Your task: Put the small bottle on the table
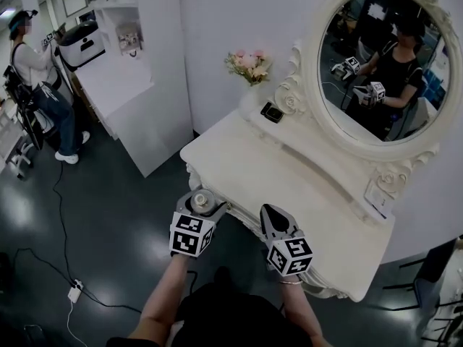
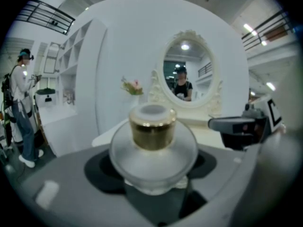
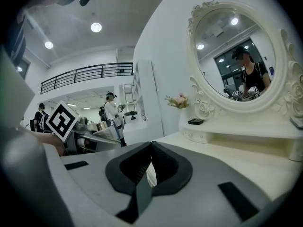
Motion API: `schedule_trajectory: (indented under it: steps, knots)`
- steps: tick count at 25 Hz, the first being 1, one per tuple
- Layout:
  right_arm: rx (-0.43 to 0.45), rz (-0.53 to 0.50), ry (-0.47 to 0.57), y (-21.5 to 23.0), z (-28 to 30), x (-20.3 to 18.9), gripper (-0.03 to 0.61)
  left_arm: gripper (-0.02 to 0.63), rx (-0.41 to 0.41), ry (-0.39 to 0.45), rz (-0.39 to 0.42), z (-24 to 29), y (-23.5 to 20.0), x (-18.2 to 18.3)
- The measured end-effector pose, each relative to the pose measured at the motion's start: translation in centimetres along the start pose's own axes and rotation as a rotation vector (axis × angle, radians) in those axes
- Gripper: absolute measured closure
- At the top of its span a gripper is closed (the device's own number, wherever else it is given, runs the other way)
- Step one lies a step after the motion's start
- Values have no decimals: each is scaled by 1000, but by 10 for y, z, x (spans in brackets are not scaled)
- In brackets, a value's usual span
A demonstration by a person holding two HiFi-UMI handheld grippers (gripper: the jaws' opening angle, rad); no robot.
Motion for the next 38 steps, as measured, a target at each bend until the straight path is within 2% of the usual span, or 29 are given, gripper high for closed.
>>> schedule_trajectory:
  steps: [13, 22, 38]
  knots:
    - [-46, 10, -13, 19, 36, 8, 574, 273, -38, -36, 2, 55, -28, 9]
    - [-51, 19, -10, 46, 61, 15, 574, 273, -50, -79, 22, 115, -34, 18]
    - [-67, 44, -38, 107, 89, 22, 574, 273, -30, -100, 53, 238, -32, 49]
Point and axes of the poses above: the fingertips, and each gripper's own axes: z forward along the fingers, y to its right, x out of its top, the point moved 9 cm from there along -z, backward along the fingers, and after that the axes turned 9 degrees about x, right-handed, at the moved point
